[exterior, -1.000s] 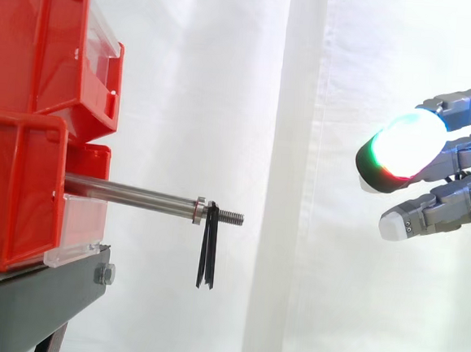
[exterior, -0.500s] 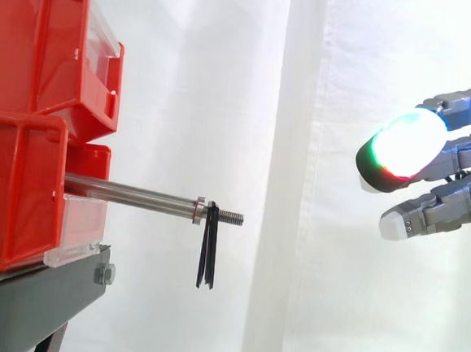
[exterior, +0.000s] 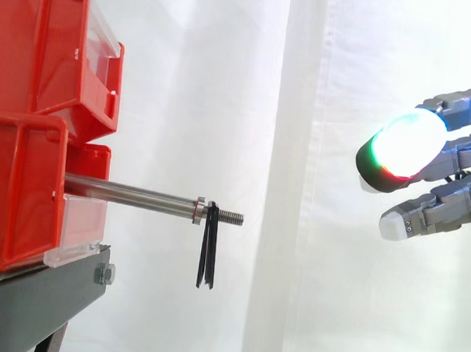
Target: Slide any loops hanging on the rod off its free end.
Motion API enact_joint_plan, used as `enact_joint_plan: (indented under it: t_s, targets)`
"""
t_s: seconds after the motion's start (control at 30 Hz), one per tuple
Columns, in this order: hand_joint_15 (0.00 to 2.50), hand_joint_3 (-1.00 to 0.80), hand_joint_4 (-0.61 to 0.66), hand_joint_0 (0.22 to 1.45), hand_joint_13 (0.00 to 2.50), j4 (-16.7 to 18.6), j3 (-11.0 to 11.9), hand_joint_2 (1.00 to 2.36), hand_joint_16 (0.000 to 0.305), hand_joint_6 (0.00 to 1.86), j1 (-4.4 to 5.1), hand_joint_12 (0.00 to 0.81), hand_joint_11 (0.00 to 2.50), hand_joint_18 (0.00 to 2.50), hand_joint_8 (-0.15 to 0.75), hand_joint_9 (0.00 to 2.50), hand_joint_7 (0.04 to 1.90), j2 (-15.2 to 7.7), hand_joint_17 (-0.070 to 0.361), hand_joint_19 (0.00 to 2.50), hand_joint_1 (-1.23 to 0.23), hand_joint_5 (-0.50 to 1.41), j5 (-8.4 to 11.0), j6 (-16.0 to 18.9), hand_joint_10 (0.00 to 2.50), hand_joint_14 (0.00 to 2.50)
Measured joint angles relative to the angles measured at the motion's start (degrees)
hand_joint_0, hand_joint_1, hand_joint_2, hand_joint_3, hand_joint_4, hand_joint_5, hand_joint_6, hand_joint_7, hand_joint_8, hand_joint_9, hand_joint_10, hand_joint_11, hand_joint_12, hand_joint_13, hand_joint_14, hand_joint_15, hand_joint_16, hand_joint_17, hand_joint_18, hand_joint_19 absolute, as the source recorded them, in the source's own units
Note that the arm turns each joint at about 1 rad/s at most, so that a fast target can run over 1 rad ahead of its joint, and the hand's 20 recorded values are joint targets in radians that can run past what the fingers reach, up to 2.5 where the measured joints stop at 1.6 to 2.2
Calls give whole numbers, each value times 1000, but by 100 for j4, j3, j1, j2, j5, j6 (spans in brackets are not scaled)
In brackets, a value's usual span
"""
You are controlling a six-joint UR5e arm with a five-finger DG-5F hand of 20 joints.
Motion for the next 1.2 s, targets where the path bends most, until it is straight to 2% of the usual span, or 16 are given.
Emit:
enact_joint_plan:
  t_s: [1.2]
  targets:
    - [0, -422, 138, 557, 115, 0, 0, 1007, 66, 501, 1, 411, 0, 192, 190, 11, 641, 0, 148, 280, -522, -299, 0, -1, 0, 0]
